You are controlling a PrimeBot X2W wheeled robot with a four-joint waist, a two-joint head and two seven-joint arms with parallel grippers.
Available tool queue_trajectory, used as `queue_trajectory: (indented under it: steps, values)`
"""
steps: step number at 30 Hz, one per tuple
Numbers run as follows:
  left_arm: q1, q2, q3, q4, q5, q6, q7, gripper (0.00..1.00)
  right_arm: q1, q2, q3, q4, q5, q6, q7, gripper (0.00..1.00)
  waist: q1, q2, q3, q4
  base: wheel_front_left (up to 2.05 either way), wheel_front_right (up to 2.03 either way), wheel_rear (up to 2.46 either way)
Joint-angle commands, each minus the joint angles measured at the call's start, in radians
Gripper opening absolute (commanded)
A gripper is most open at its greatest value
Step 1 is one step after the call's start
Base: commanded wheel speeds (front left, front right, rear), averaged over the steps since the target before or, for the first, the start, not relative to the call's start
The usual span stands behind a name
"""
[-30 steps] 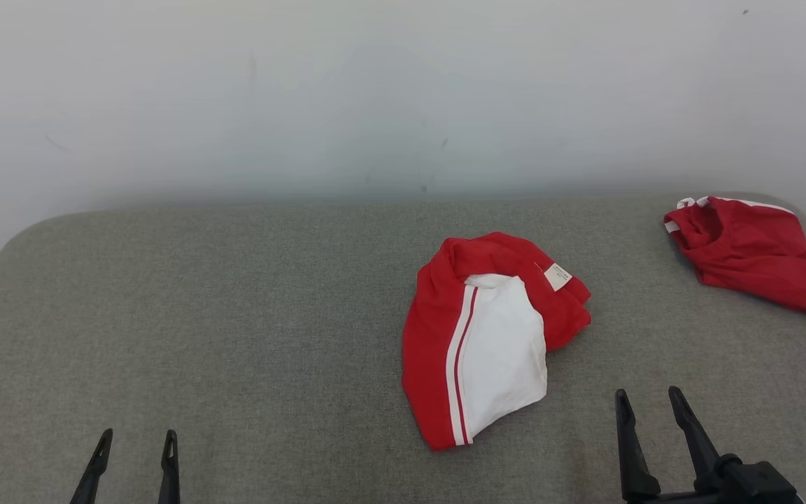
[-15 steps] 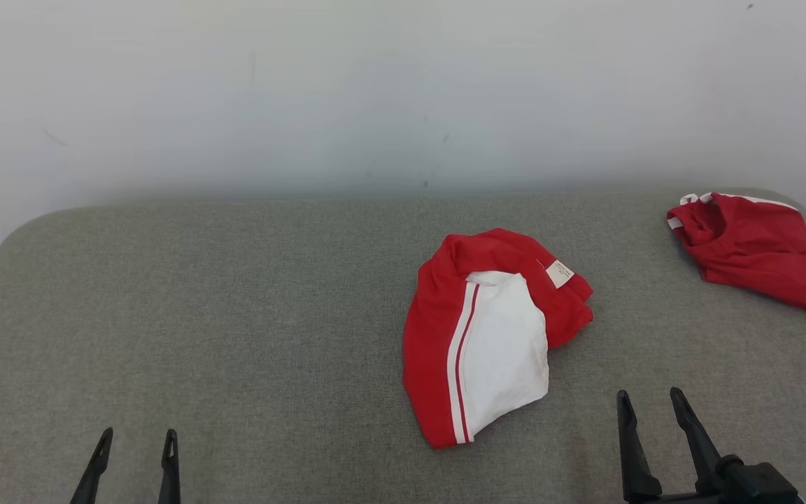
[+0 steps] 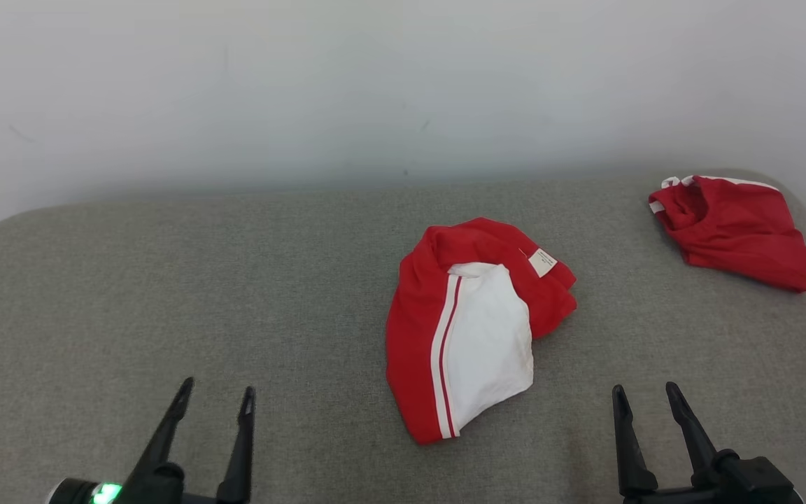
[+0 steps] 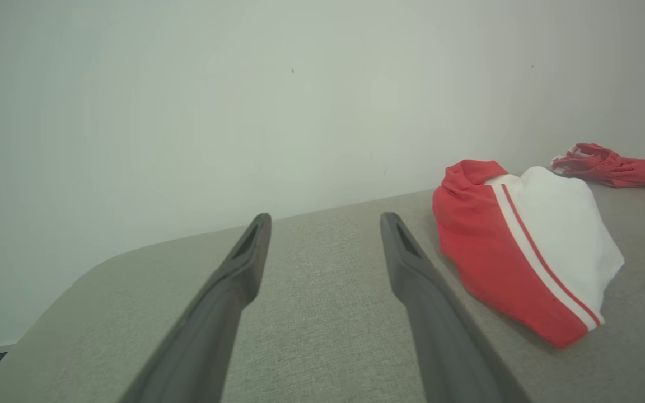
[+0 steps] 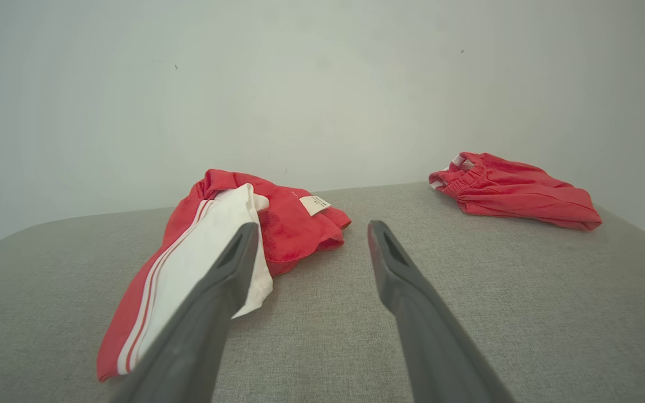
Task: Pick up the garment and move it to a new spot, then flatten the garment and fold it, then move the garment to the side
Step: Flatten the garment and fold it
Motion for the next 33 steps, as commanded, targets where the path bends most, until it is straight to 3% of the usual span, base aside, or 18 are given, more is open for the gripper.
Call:
queue_trajectory:
  steps: [1, 9, 18, 33]
  values:
    - [-0.037, -0.014, -0.027, 0.011, 0.013, -0.014, -0.003, 1.00, -0.010, 0.002, 0.002, -0.001, 0.004, -0.003, 0.000, 1.00, 0.0000, 0.0000, 0.016, -0.022, 0.00, 0.00, 0.00]
    - [-0.180, -0.052, -0.177, 0.098, 0.027, -0.056, -0.003, 1.00, -0.039, 0.003, 0.006, -0.009, 0.010, -0.003, 0.000, 1.00, 0.0000, 0.0000, 0.082, -0.100, 0.00, 0.00, 0.00]
    - [-0.308, -0.064, -0.330, 0.226, 0.025, -0.063, -0.003, 1.00, -0.073, 0.003, 0.003, -0.024, 0.026, -0.003, 0.000, 1.00, 0.0000, 0.0000, 0.170, -0.182, 0.00, 0.00, 0.00]
    - [-0.414, -0.047, -0.477, 0.496, 0.026, -0.064, -0.003, 1.00, -0.107, 0.003, 0.004, -0.027, 0.044, -0.003, 0.000, 1.00, 0.0000, 0.0000, 0.216, -0.217, 0.00, 0.00, 0.00]
